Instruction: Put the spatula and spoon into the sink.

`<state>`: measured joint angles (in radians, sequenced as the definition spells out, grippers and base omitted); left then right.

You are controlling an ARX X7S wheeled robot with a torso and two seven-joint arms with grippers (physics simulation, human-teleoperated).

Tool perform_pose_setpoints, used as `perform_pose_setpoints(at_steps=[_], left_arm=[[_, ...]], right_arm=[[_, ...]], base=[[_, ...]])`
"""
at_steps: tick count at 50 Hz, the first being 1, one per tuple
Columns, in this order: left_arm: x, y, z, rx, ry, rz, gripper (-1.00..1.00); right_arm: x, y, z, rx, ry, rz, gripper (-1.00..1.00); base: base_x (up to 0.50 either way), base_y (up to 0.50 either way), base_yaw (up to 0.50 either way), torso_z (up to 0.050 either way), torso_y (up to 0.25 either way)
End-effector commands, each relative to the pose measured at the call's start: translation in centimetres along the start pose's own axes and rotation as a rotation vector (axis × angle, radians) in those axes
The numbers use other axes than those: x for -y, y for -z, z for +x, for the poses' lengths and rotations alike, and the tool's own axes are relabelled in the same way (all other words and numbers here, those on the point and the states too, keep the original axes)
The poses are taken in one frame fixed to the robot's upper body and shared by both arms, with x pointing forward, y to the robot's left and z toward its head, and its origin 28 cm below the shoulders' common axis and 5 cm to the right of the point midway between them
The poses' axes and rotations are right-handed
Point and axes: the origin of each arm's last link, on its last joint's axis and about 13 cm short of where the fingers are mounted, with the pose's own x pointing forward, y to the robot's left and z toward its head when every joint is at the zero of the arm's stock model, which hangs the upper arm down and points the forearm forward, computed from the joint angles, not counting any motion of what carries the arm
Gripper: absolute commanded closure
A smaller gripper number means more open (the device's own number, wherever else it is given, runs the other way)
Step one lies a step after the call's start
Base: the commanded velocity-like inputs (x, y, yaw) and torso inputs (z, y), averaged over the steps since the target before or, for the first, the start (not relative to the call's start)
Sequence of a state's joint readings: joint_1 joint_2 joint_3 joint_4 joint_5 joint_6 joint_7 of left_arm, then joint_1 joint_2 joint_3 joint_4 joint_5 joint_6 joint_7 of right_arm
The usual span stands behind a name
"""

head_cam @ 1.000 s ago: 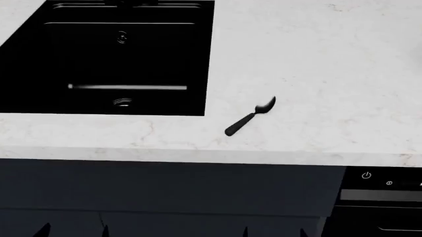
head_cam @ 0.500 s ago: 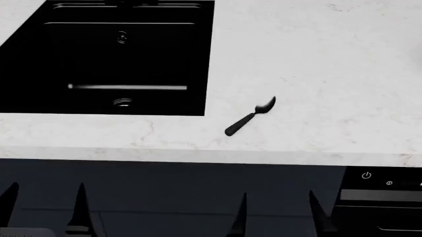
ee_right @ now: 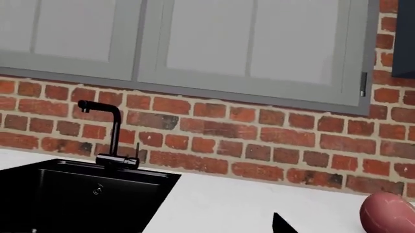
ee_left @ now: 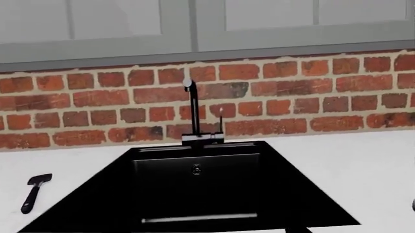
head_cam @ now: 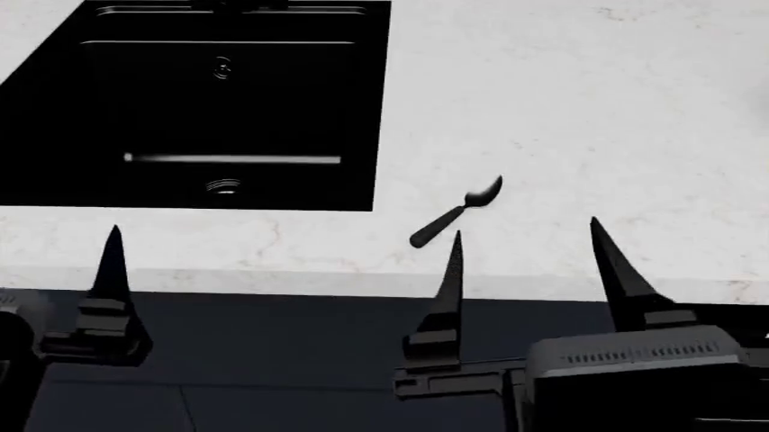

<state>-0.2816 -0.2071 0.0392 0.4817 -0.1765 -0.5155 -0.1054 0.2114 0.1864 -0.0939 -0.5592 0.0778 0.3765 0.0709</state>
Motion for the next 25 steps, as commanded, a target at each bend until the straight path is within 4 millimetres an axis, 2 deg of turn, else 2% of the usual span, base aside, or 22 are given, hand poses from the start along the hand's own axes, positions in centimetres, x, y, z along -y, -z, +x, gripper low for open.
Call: perform_pose_setpoints(at_steps=[1,9,25], left_arm=[[-0.86,-2.02,2.07,-0.017,-0.011,-0.003,-1.00],[-0.74,-2.11,1.82,-0.018,-0.010,-0.009,-1.00],[-0.75,-2.26,1.66,-0.012,-0.009,-0.017,-1.00]], right_arm=[[0.95,-2.12,1.58,0.003,-0.021,0.033,-1.00],[0.83,-2.31,1.49,0.007,-0.033,0.035,-1.00],[0.76,-2.84,1.07,0.025,-0.037,0.041,-1.00]], base=[[0.00,0.00,0.00,0.000,0.000],[0.00,0.00,0.00,0.000,0.000],[0.00,0.49,0.00,0.000,0.000]])
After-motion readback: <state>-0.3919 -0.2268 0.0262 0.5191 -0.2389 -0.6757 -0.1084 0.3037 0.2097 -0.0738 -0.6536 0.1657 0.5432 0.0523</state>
